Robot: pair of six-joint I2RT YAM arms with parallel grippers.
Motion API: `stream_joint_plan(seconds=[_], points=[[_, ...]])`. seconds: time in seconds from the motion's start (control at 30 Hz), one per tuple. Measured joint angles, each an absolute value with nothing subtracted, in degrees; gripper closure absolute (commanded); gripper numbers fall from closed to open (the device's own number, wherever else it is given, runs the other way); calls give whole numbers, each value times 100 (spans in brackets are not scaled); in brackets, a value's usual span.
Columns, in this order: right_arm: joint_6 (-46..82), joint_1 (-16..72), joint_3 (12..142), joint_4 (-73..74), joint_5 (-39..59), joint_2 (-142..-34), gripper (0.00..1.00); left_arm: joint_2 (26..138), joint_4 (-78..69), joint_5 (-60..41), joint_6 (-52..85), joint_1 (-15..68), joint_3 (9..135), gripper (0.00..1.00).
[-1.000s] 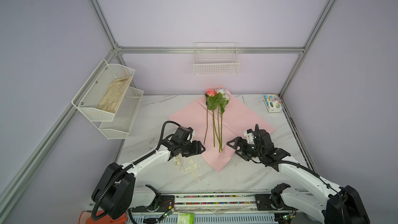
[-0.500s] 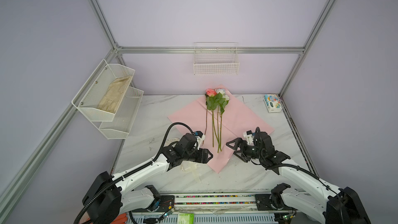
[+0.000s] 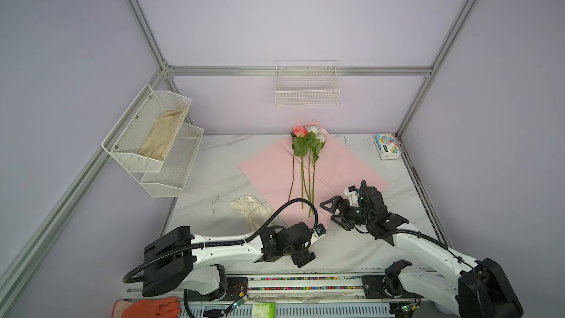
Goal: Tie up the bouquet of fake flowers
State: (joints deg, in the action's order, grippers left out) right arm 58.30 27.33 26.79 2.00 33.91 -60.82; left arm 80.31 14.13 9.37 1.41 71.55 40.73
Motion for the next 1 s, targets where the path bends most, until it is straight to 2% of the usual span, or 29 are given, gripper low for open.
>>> stream_joint_plan(seconds=[0.17, 0.37, 0.53, 0.7, 0.87, 0.93, 1.0], points=[[5861, 2733, 2679, 250, 3409, -6082, 3, 8462, 1186, 1826, -272, 7397, 4075, 33], [5881, 2733, 2729, 283, 3437, -6128, 3, 8558, 840, 2655, -543, 7446, 4075, 65], [5865, 2733, 2753, 176, 3374, -6097, 3, 8302, 711, 2958, -580, 7456, 4075, 88], [5658, 2733, 2786, -530, 2976, -5905, 3, 7915, 668, 3282, -593, 7472, 4075, 100], [5347, 2733, 2825, -1337, 2593, -5697, 3, 7900, 714, 3435, -596, 7470, 4075, 100], [5210, 2733, 2864, -1627, 2456, -5629, 7, 7900, 744, 3468, -676, 7463, 4075, 100], [5085, 2733, 2961, -1962, 2327, -5561, 16, 7902, 823, 3435, -805, 7439, 4088, 100]])
